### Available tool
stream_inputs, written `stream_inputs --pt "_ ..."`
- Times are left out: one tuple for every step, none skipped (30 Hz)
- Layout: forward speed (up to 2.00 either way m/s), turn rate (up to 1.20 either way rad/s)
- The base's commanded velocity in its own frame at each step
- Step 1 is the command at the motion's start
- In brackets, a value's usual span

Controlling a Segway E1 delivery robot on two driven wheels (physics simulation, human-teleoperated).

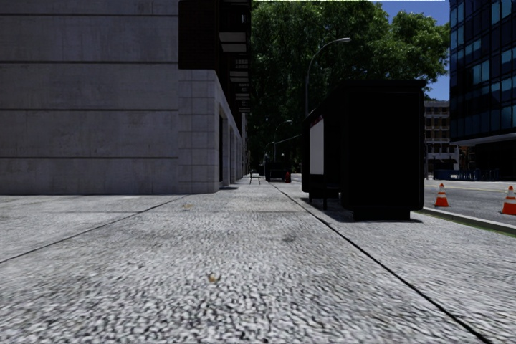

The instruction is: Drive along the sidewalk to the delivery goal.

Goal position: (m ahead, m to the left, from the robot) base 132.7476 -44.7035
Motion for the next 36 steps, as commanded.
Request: stream_inputs --pt "2.00 0.00" --pt "2.00 0.00" --pt "2.00 0.00" --pt "2.00 0.00" --pt "2.00 0.00" --pt "2.00 0.00" --pt "2.00 0.00" --pt "2.00 0.00" --pt "2.00 0.00" --pt "2.00 0.00" --pt "2.00 0.00" --pt "2.00 0.00" --pt "2.00 0.00" --pt "2.00 0.00" --pt "2.00 0.00" --pt "2.00 0.00" --pt "2.00 0.00" --pt "2.00 0.00" --pt "2.00 0.00" --pt "2.00 0.00" --pt "2.00 0.00" --pt "2.00 0.00" --pt "2.00 0.00" --pt "2.00 0.00" --pt "2.00 0.00" --pt "2.00 0.00" --pt "2.00 0.00" --pt "2.00 0.00" --pt "2.00 0.00" --pt "2.00 0.00" --pt "2.00 0.00" --pt "2.00 0.00" --pt "2.00 0.00" --pt "2.00 0.00" --pt "2.00 0.00" --pt "2.00 0.00"
